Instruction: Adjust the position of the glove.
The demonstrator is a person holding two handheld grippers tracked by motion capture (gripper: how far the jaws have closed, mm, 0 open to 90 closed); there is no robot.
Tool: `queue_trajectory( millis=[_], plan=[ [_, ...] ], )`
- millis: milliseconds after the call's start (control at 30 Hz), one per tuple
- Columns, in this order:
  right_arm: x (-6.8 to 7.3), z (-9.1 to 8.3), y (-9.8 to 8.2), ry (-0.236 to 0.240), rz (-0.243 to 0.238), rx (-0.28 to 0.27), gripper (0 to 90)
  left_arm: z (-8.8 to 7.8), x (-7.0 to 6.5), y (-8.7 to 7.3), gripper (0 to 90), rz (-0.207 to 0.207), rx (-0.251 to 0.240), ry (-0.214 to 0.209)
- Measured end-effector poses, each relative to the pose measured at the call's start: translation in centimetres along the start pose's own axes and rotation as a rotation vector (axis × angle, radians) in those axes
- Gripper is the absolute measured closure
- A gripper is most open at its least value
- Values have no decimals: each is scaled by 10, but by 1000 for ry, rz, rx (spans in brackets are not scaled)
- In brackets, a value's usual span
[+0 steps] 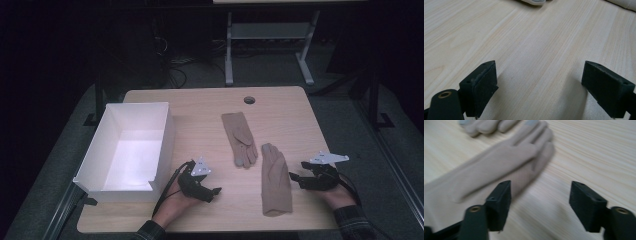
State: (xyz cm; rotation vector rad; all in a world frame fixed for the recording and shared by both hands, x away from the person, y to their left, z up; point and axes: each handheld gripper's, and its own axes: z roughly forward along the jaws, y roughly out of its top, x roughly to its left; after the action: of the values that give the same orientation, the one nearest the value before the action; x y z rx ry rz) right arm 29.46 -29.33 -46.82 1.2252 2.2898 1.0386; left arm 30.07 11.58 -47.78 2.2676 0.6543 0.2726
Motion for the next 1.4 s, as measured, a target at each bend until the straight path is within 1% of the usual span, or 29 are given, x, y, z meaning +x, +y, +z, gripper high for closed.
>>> queue_trajectory(
  millis=[100,200,267,300,367,433,500,533,600,633,667,767,800,833,900,933,967,1133,1167,1200,1233,1333,1400],
  plan=[
    [-8,3,-3,-32,34,7,256,0,0,0,122,2,1,-1],
    [-12,7,-7,-57,51,27,211,1,0,1,123,3,-1,-2],
    [-12,9,-9,-63,51,22,186,1,1,2,141,0,3,1],
    [-12,9,-9,-62,49,20,185,1,1,4,169,-3,5,5],
    [-11,11,-8,-58,37,18,151,-1,2,7,291,-5,13,9],
    [-10,12,-8,-52,31,19,143,-2,2,10,375,-14,18,8],
    [-10,12,-8,-53,31,22,143,-4,2,13,490,-20,-6,2],
    [-10,12,-8,-52,30,22,143,-5,2,16,544,-27,-16,-12],
    [-10,12,-8,-52,29,21,143,-6,4,25,656,-33,-17,-32],
    [-10,12,-8,-52,28,21,142,-6,5,29,701,-34,-26,-42],
    [-10,12,-8,-53,29,21,143,-4,6,33,751,-40,-36,-53],
    [-10,12,-8,-53,31,22,142,2,10,46,878,-36,-45,-84],
    [-10,12,-8,-54,31,21,142,4,10,50,892,-29,-43,-87],
    [-10,12,-8,-53,32,20,141,6,11,54,894,-13,-39,-90],
    [-10,12,-8,-52,34,20,141,10,13,62,895,8,-35,-82],
    [-10,12,-8,-52,32,19,141,13,13,66,895,4,-42,-84],
    [-10,12,-8,-52,32,19,141,16,16,69,895,16,-37,-84],
    [-10,12,-8,-51,33,19,141,35,29,84,894,0,-43,-92],
    [-10,12,-8,-51,32,19,141,39,32,86,894,4,-35,-90],
    [-10,12,-8,-52,32,19,141,43,34,89,894,4,-36,-82],
    [-10,12,-8,-52,32,19,141,47,37,92,894,14,-29,-77],
    [-10,12,-8,-49,31,20,141,57,45,99,894,15,-27,-59],
    [-10,12,-8,-48,31,20,141,63,50,103,894,9,-33,-45]
  ],
)
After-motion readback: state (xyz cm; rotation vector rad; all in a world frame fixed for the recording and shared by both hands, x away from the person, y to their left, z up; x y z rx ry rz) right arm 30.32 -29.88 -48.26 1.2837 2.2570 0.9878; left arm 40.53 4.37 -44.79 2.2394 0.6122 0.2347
